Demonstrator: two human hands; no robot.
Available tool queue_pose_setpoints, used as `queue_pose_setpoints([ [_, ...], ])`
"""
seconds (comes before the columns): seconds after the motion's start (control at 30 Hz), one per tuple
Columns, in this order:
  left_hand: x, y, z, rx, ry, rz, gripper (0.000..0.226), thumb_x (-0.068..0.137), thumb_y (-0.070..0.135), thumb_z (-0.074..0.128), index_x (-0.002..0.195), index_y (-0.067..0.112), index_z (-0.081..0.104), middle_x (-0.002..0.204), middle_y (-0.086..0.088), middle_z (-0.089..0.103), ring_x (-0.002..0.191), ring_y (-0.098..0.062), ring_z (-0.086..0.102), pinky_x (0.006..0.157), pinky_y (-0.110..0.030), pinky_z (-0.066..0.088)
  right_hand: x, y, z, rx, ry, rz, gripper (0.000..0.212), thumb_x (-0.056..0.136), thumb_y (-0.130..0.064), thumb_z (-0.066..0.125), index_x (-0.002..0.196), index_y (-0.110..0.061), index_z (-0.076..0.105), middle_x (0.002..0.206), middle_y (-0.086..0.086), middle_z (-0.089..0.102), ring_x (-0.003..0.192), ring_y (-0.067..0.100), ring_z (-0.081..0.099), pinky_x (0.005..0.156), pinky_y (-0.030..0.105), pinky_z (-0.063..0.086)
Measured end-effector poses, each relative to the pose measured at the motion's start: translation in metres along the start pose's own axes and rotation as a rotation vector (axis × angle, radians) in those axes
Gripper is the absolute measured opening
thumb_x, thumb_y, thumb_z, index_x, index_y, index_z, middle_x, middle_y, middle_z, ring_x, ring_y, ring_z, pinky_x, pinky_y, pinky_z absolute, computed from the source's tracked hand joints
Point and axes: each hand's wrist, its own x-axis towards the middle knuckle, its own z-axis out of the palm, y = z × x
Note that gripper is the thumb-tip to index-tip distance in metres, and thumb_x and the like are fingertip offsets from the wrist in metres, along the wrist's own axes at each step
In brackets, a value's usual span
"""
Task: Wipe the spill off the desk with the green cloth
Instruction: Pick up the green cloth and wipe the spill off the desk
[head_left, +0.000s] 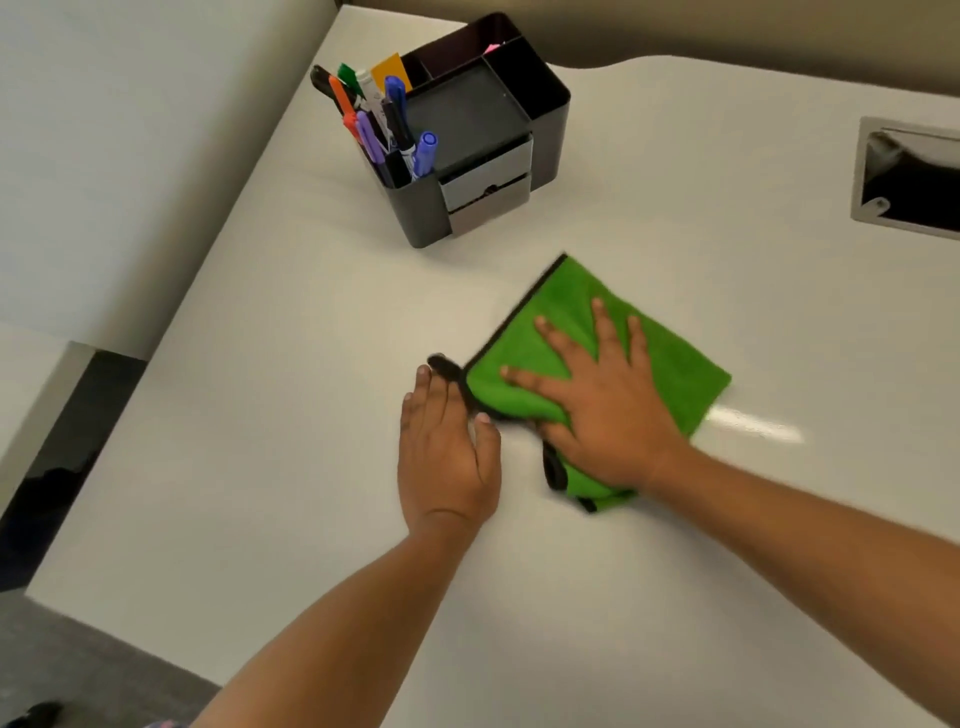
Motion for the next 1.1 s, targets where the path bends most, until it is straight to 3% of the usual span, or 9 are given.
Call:
queue_pose_setpoints([
  [0.2,-0.001,-0.004,-0.002,0.008,-0.048,0.014,0.068,0.092,0.041,0.013,0.152,0.008,0.020,0.162,-0.004,0.013,0.150,-0.014,0.003,0.121,-0.032,0.002,-0.169,-0.060,0.028,0.051,-0.086,0.092,0.081,0.075,-0.068,0.056,0.150,-0.055,0.028,0.163,0.008,0.027,0.148,0.058,0.006,0.109,0.079,0.013],
  [0.3,-0.001,-0.004,0.000,0.027,-0.064,0.007,0.069,0.093,0.042,0.011,0.152,0.009,0.016,0.163,-0.003,0.010,0.149,-0.013,0.000,0.121,-0.031,-0.001,-0.204,-0.077,0.035,0.033,-0.144,0.070,0.089,0.068,-0.073,0.056,0.150,-0.054,0.029,0.160,0.009,0.032,0.144,0.060,0.015,0.107,0.080,0.017],
  [0.47,-0.001,-0.006,0.001,0.027,-0.063,0.011,0.069,0.093,0.042,0.013,0.152,0.008,0.019,0.162,-0.005,0.012,0.149,-0.015,0.003,0.121,-0.033,0.000,-0.195,-0.079,0.033,0.113,-0.103,0.117,0.083,0.070,-0.070,0.061,0.148,-0.056,0.034,0.163,0.004,0.030,0.148,0.055,0.011,0.108,0.081,0.013],
  [0.67,0.000,-0.005,0.000,0.006,-0.043,0.003,0.069,0.092,0.041,0.011,0.152,0.009,0.022,0.162,-0.003,0.015,0.149,-0.014,0.006,0.121,-0.031,0.001,-0.096,-0.046,0.017,0.126,0.047,0.349,0.062,0.084,-0.070,0.046,0.144,-0.058,0.036,0.165,-0.004,0.028,0.151,0.050,0.006,0.114,0.074,0.010],
  [0.83,-0.001,-0.005,0.003,0.055,-0.040,0.025,0.067,0.094,0.041,0.014,0.152,0.008,0.020,0.162,-0.006,0.014,0.150,-0.017,0.005,0.121,-0.034,0.003,-0.027,-0.020,0.005,0.086,0.047,0.451,0.060,0.085,-0.067,0.034,0.144,-0.056,0.036,0.165,-0.002,0.026,0.149,0.052,0.008,0.115,0.073,0.006],
  [0.97,-0.006,-0.007,0.002,0.136,-0.053,0.051,0.066,0.095,0.040,0.014,0.152,0.006,0.018,0.162,-0.010,0.014,0.150,-0.023,0.008,0.121,-0.040,0.007,-0.056,-0.026,0.007,0.103,0.051,0.385,0.063,0.083,-0.061,0.029,0.146,-0.054,0.035,0.166,-0.002,0.026,0.151,0.048,0.005,0.118,0.068,0.006],
  [1.1,-0.028,-0.005,0.003,0.199,-0.080,0.066,0.066,0.095,0.039,0.015,0.152,0.007,0.017,0.162,-0.011,0.014,0.149,-0.026,0.009,0.120,-0.042,0.009,-0.139,-0.037,0.024,0.134,0.042,0.310,0.063,0.084,-0.058,0.043,0.146,-0.054,0.034,0.165,-0.001,0.027,0.152,0.046,0.003,0.119,0.068,0.008],
])
